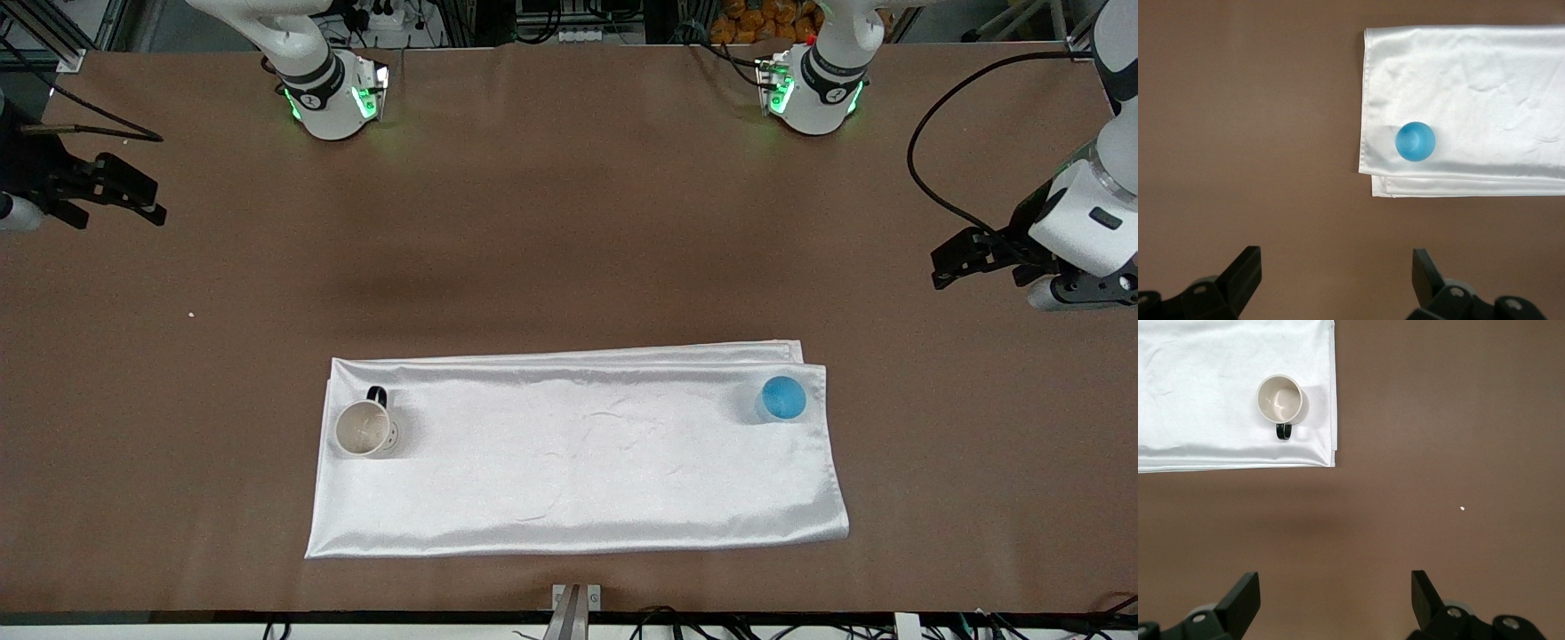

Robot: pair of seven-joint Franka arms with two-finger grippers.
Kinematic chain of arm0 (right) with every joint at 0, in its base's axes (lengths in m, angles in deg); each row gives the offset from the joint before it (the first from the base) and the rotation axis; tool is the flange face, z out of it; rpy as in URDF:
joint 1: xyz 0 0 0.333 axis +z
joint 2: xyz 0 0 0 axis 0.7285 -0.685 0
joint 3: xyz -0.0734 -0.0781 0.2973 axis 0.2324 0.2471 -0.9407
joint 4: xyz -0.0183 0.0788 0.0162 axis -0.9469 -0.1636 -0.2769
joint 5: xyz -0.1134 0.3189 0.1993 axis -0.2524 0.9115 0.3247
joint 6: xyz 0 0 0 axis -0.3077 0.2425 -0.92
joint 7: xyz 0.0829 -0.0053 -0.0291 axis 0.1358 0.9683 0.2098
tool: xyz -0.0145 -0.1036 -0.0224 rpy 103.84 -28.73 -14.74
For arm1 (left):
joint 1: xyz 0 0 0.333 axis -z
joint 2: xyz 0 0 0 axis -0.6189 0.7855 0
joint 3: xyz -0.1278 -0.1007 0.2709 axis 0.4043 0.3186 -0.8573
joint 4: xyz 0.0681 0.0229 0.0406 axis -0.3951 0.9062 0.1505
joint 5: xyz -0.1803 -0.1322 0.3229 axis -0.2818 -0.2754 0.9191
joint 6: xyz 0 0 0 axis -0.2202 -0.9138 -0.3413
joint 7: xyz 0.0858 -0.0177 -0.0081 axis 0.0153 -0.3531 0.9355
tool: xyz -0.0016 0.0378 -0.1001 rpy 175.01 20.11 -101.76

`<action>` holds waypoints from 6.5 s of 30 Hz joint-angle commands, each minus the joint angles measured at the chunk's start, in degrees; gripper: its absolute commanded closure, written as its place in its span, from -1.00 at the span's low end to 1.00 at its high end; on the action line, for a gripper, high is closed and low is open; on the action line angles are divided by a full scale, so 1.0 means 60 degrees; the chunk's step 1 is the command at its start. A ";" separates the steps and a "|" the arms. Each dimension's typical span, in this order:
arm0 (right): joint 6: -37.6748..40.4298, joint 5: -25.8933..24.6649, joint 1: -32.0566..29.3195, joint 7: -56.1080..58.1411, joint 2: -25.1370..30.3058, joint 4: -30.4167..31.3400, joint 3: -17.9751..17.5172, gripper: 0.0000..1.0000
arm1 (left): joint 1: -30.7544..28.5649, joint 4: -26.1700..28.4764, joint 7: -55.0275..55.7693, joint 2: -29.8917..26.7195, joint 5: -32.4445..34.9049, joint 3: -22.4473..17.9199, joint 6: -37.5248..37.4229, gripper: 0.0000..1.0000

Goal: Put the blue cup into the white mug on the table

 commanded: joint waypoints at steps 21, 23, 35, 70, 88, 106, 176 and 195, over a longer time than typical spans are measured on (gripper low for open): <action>0.0016 -0.0184 0.0217 -0.0043 -0.0110 -0.0165 0.0065 -1.00 | -0.0003 -0.0017 -0.0249 0.0083 -0.0293 0.0017 -0.0169 -1.00; -0.0028 -0.0184 0.0203 -0.0043 -0.0139 -0.0165 0.0065 -1.00 | 0.0011 -0.0017 -0.0249 0.0112 -0.0293 0.0017 -0.0154 -1.00; -0.0087 -0.0170 0.0217 -0.0043 -0.0212 -0.0150 0.0051 -1.00 | 0.0099 0.0012 -0.0249 0.0639 -0.0263 0.0061 0.0212 -1.00; -0.2560 -0.0126 0.1535 -0.0218 -0.1955 0.1108 0.0036 -1.00 | 0.0216 0.2121 -0.0234 0.2163 -0.0176 0.0119 0.4211 -1.00; -0.4407 -0.0140 0.2604 -0.1698 -0.3185 0.2091 0.0036 -1.00 | 0.0378 0.2107 -0.0087 0.3715 -0.0146 0.0090 0.5998 -1.00; -0.6165 -0.0126 0.2971 -0.1888 -0.4943 0.2077 0.0036 -1.00 | 0.0421 0.2004 0.0117 0.4404 -0.0146 0.0105 0.6262 -1.00; -0.8671 -0.0829 0.2283 -0.1830 -0.7463 0.0290 0.0109 0.28 | 0.0949 0.1741 0.0879 0.4580 0.0147 0.0076 0.6292 1.00; -0.8803 -0.0814 0.2341 -0.1757 -0.7361 0.0319 0.0095 1.00 | 0.1286 0.1169 0.0879 0.4009 0.0162 0.0105 0.5398 1.00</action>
